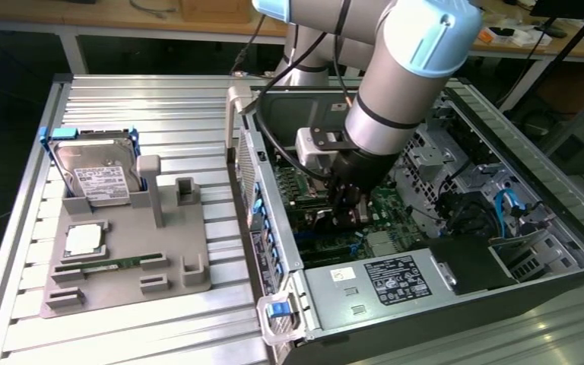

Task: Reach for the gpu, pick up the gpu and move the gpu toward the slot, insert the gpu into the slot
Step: 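Insert the gpu into the slot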

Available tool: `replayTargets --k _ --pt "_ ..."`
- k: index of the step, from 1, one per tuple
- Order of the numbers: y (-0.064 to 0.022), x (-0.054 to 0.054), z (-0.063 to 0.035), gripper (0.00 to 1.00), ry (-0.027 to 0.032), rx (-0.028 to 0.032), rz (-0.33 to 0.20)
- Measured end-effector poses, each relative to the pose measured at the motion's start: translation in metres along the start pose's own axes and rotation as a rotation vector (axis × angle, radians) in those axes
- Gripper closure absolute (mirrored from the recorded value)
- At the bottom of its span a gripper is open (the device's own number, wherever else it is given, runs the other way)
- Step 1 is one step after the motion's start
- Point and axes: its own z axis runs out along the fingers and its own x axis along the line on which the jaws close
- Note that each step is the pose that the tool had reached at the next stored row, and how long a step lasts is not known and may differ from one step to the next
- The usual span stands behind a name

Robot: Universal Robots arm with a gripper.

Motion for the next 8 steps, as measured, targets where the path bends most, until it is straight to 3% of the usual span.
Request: replayTargets --k 8 --pt "0.0002 -0.0007 -0.0049 0.73 0.0041 0.0008 -0.004"
